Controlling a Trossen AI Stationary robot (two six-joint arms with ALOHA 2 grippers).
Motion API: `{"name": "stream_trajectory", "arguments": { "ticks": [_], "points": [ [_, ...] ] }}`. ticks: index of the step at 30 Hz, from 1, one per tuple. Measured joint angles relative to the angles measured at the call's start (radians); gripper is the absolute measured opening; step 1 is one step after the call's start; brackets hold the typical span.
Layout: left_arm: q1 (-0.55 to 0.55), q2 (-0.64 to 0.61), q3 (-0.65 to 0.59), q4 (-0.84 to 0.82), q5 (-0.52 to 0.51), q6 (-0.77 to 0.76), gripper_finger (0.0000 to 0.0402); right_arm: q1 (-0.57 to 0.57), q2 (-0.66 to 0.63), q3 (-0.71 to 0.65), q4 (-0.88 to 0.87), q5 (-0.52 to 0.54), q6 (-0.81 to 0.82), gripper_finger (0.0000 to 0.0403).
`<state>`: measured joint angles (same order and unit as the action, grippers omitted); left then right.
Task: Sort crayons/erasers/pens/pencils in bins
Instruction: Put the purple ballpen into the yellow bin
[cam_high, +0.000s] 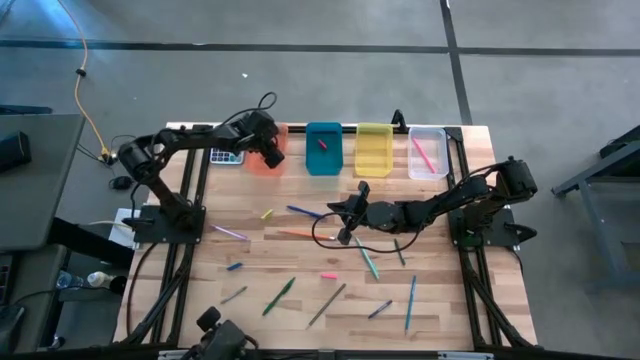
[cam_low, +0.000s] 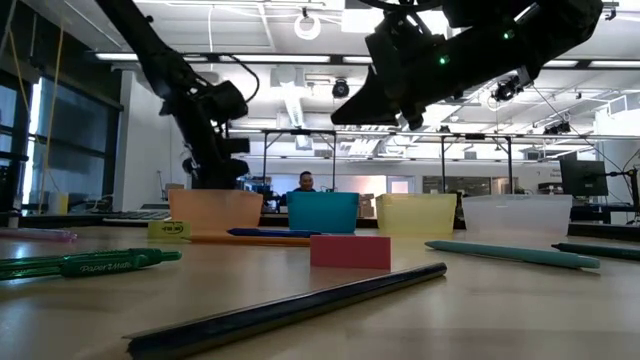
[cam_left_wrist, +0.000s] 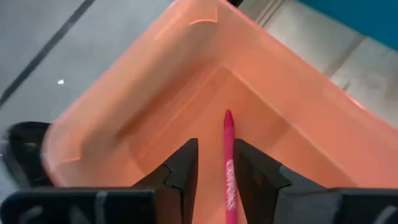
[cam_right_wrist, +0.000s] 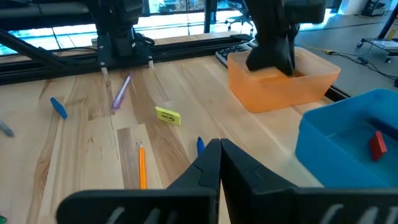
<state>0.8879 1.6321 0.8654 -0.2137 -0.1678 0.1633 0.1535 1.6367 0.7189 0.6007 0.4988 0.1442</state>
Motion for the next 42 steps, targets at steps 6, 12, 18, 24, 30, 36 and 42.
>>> {"name": "stream_trajectory", "arguments": {
  "ticks": [6, 12, 18, 24, 30, 36, 42],
  "points": [
    [-0.018, -0.159, 0.0, -0.126, -0.001, 0.067, 0.0082, 0.0, 0.0, 0.0, 0.0, 0.0, -0.014, 0.0],
    [-0.102, -0.361, 0.0, -0.326, -0.001, 0.16, 0.005, 0.0, 0.0, 0.0, -0.001, 0.0, -0.015, 0.0],
    [-0.274, -0.501, 0.0, -0.58, -0.001, 0.207, 0.0016, 0.0, 0.0, 0.0, 0.0, 0.0, -0.014, 0.0],
    [-0.512, -0.522, 0.0, -0.729, 0.001, 0.183, 0.0001, 0.0, 0.0, 0.0, 0.0, 0.0, -0.014, 0.0],
    [-0.763, -0.453, 0.0, -0.744, 0.002, 0.09, 0.0, 0.0, 0.0, 0.0, 0.0, 0.0, -0.013, 0.0],
    [-0.984, -0.302, 0.0, -0.77, 0.004, -0.024, 0.0, 0.009, 0.0, 0.0, -0.01, 0.0, -0.014, 0.0],
    [-1.095, -0.137, 0.0, -0.77, 0.002, -0.13, 0.0002, 0.023, 0.0, 0.0, -0.018, 0.0, -0.014, 0.0]
  ]
}}
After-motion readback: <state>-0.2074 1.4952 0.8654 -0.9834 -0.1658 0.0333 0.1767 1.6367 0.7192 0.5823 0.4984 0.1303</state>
